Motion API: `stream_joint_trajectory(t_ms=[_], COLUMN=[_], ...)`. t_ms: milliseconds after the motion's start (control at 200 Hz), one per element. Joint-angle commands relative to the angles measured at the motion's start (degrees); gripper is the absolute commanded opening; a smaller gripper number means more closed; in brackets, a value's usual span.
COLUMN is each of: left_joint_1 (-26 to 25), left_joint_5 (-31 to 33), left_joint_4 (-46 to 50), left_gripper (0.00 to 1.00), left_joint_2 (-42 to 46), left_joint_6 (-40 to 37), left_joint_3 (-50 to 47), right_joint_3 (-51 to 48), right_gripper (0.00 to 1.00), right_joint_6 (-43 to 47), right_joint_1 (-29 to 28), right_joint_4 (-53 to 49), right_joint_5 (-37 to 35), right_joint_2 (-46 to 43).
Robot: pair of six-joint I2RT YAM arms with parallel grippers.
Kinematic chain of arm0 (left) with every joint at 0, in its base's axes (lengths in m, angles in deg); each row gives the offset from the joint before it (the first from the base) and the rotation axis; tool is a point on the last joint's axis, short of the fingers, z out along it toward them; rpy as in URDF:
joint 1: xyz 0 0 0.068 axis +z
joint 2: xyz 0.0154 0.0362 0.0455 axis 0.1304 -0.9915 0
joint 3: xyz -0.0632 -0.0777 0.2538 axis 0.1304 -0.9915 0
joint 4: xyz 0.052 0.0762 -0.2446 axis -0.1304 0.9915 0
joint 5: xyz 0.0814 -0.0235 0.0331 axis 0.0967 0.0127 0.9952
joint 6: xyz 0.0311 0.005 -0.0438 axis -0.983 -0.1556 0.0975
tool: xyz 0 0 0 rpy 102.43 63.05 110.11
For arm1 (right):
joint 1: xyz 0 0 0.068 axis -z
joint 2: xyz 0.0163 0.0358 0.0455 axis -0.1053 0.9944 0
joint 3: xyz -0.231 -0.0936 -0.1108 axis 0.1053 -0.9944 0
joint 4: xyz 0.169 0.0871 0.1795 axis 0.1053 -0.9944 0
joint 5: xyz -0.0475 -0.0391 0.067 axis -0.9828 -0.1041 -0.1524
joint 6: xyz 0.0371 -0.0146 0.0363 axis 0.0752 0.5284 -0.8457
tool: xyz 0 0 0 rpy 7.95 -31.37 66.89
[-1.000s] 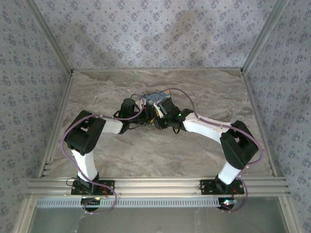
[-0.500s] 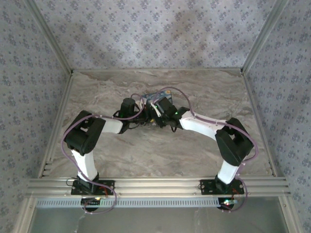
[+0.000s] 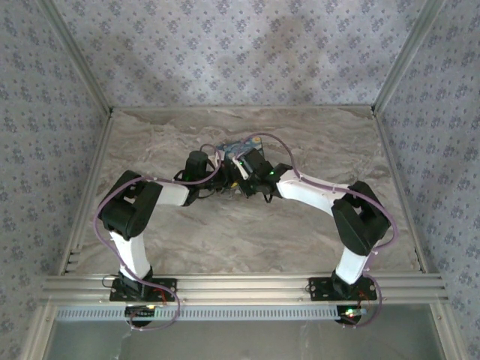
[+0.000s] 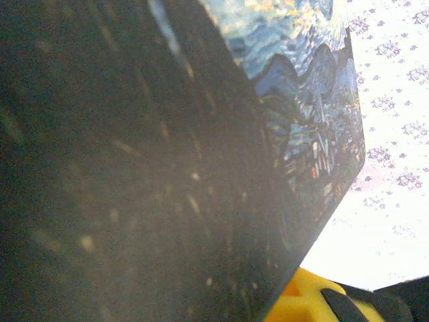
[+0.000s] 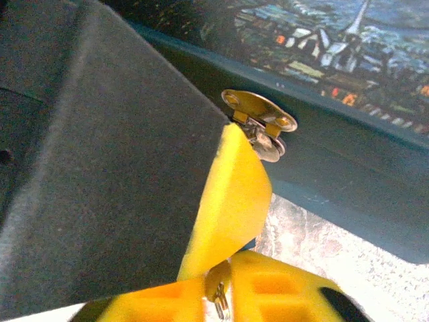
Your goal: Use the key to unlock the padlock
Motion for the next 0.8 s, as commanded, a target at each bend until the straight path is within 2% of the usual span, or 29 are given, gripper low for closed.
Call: stream_joint_trajectory(t_ms=[0,95,420,590,799], left_joint_1=[-0.2,-0.3,-2.1,-3.6,-4.9], left_joint_5=[-2.8,-2.2,2.2,4.3,5.8], left_joint_4=[1.0,3.3,14.5,14.3,13.1], left_gripper=[0.02,0.04,0.08,0.12,0.31], left_joint_2=[2.2,2.1,1.8,1.3,0.7], left_joint_6=[-1.9,-3.5,-10.4,-9.8,-8.2], left_joint_3=[1.2,1.1,1.6,1.4,1.8], right_joint_3=[-2.1,-3.8,-11.3,-14.7,-17.7], right_gripper=[0.28,0.37,0.39,0.39,0.39], right_joint_6=[-1.4,-2.1,-5.9,-8.4,-10.6], right_joint_1=[0.3,0.1,0.3,0.3,0.4], right_joint_4=[2.0,2.5,4.6,5.9,6.9], right_joint_5=[1.1,1.3,0.6,-0.2,-1.2], right_joint_2=[-1.7,-3.4,-11.1,-13.7,-15.3])
